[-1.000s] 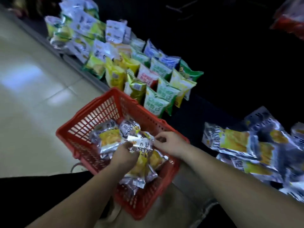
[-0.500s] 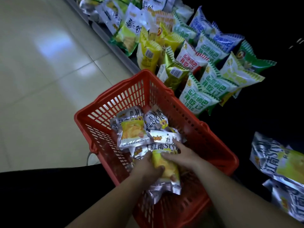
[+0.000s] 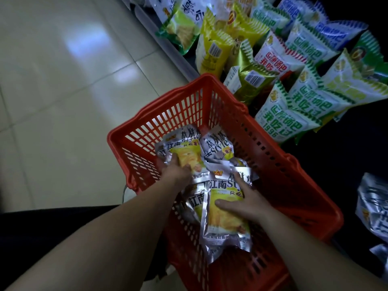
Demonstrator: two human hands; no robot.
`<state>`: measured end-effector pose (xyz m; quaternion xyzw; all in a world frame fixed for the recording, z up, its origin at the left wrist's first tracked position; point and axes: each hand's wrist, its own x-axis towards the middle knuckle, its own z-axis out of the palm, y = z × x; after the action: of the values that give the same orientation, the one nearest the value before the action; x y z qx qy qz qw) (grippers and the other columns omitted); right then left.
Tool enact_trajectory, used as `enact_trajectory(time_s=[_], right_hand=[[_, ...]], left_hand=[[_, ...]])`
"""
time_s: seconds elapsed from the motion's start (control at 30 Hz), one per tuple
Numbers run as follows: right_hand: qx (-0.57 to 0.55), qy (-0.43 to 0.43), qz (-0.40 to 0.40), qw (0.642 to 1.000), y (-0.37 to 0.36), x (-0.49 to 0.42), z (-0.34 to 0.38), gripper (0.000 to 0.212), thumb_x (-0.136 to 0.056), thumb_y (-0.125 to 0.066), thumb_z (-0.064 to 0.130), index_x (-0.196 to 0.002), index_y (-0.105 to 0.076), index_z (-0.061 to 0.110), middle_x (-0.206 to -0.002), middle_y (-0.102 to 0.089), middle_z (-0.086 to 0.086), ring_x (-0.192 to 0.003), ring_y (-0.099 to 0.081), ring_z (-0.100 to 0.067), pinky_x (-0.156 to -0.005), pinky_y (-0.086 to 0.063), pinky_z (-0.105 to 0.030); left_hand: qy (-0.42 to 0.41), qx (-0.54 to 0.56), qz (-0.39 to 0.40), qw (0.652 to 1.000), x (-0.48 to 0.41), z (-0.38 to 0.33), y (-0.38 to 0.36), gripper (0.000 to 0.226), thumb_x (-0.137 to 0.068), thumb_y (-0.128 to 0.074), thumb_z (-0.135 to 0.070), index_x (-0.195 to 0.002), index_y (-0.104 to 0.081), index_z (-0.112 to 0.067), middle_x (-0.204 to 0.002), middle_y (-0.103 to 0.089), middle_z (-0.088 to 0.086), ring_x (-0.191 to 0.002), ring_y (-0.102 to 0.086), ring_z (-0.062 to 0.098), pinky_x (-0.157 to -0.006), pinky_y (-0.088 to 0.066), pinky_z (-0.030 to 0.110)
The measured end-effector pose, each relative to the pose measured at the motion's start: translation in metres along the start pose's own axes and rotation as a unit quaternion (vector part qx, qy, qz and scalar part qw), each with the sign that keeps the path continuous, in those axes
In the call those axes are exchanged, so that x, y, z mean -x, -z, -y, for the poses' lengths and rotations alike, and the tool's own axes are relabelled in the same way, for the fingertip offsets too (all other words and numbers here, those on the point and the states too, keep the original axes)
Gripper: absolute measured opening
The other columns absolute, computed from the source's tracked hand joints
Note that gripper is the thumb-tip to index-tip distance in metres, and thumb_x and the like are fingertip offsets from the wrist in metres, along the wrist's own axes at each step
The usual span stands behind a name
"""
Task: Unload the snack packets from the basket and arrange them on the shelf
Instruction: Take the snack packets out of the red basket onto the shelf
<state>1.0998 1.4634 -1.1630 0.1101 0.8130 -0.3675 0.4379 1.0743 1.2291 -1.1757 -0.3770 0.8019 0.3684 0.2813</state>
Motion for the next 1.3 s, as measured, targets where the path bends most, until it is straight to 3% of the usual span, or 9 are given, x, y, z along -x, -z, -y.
enact_trajectory(time_s=[0.1, 0.27, 0.47, 0.63, 0.73, 0.93, 1.1, 1.23, 1.3], right_hand=[[-0.023, 0.007, 0.003, 1.0, 0.003, -0.003, -0.004, 0.128, -0.04, -0.084, 0.081, -0.147, -0.015, 0.068, -0.163, -0.033, 0.002, -0.146, -0.037, -0.023, -0.115, -0.037, -0.037], [0.032, 0.03, -0.047, 0.998, 0.004, -0.004, 0.0, 0.115, -0.055, -0.072, 0.085, -0.15, -0.013, 0.064, -0.16, -0.04, 0.003, -0.142, -0.044, -0.026, -0.113, -0.04, -0.039], [0.025, 0.044, -0.098, 0.994, 0.007, 0.008, 0.011, 0.085, -0.069, -0.072, 0.076, -0.144, -0.033, 0.058, -0.149, -0.053, 0.004, -0.131, -0.054, -0.026, -0.103, -0.046, -0.037], [0.025, 0.042, -0.056, 0.997, 0.006, 0.025, 0.022, 0.09, -0.055, -0.066, 0.058, -0.137, -0.03, 0.064, -0.132, -0.06, 0.002, -0.108, -0.062, -0.019, -0.097, -0.052, -0.036], [0.053, 0.064, -0.074, 0.994, 0.01, 0.039, 0.02, 0.078, -0.064, -0.069, 0.048, -0.131, -0.032, 0.063, -0.129, -0.061, -0.001, -0.108, -0.064, -0.023, -0.094, -0.053, -0.035], [0.07, 0.153, -0.185, 0.968, 0.029, 0.082, 0.039, 0.063, -0.086, -0.072, 0.041, -0.135, -0.036, 0.058, -0.126, -0.056, -0.004, -0.116, -0.06, -0.028, -0.093, -0.051, -0.037], [0.109, 0.181, -0.284, 0.935, 0.06, 0.138, 0.057, 0.061, -0.091, -0.066, 0.049, -0.141, -0.031, 0.057, -0.127, -0.057, -0.006, -0.112, -0.062, -0.032, -0.087, -0.054, -0.041], [0.135, 0.208, -0.326, 0.912, 0.085, 0.19, 0.063, 0.06, -0.091, -0.065, 0.051, -0.14, -0.031, 0.056, -0.126, -0.058, -0.007, -0.111, -0.062, -0.032, -0.085, -0.055, -0.042], [0.142, 0.211, -0.337, 0.907, 0.098, 0.215, 0.066, 0.058, -0.091, -0.065, 0.051, -0.137, -0.03, 0.058, -0.125, -0.058, -0.004, -0.11, -0.062, -0.03, -0.083, -0.055, -0.042]], left_hand=[[-0.001, 0.069, 0.042, 0.997, -0.002, -0.002, -0.006, 0.077, -0.096, -0.066, -0.029, -0.16, -0.022, -0.031, -0.149, -0.049, 0.014, -0.118, -0.062, 0.028, -0.073, -0.054, 0.021], [-0.016, 0.173, 0.058, 0.983, 0.004, -0.004, -0.005, 0.081, -0.088, -0.078, -0.016, -0.154, -0.033, -0.026, -0.13, -0.06, 0.012, -0.083, -0.068, 0.016, -0.047, -0.05, 0.016], [-0.05, 0.272, 0.05, 0.96, 0.021, -0.006, 0.0, 0.076, -0.084, -0.079, -0.002, -0.148, -0.045, -0.025, -0.125, -0.064, 0.01, -0.077, -0.07, 0.018, -0.048, -0.052, 0.017], [-0.08, 0.305, 0.063, 0.947, 0.041, -0.006, -0.001, 0.074, -0.086, -0.077, 0.001, -0.148, -0.048, -0.026, -0.125, -0.062, 0.01, -0.07, -0.068, 0.016, -0.051, -0.053, 0.021], [-0.1, 0.287, 0.071, 0.95, 0.053, -0.007, 0.002, 0.072, -0.089, -0.071, 0.006, -0.15, -0.047, -0.025, -0.116, -0.065, 0.007, -0.058, -0.064, 0.008, -0.047, -0.05, 0.02], [-0.164, 0.291, 0.023, 0.942, 0.082, -0.028, 0.045, 0.068, -0.092, -0.067, 0.004, -0.149, -0.048, -0.027, -0.129, -0.064, 0.01, -0.085, -0.074, 0.024, -0.069, -0.06, 0.035], [-0.231, 0.253, -0.02, 0.939, 0.122, -0.046, 0.079, 0.063, -0.09, -0.071, 0.0, -0.144, -0.054, -0.028, -0.132, -0.062, 0.006, -0.06, -0.065, 0.008, -0.048, -0.051, 0.023], [-0.291, 0.194, -0.07, 0.934, 0.164, -0.055, 0.093, 0.06, -0.091, -0.073, -0.009, -0.14, -0.057, -0.04, -0.139, -0.055, -0.009, -0.095, -0.073, 0.029, -0.064, -0.058, 0.032], [-0.326, 0.176, -0.079, 0.925, 0.188, -0.063, 0.096, 0.059, -0.091, -0.071, -0.012, -0.137, -0.057, -0.046, -0.14, -0.054, -0.009, -0.096, -0.072, 0.031, -0.064, -0.06, 0.035]])
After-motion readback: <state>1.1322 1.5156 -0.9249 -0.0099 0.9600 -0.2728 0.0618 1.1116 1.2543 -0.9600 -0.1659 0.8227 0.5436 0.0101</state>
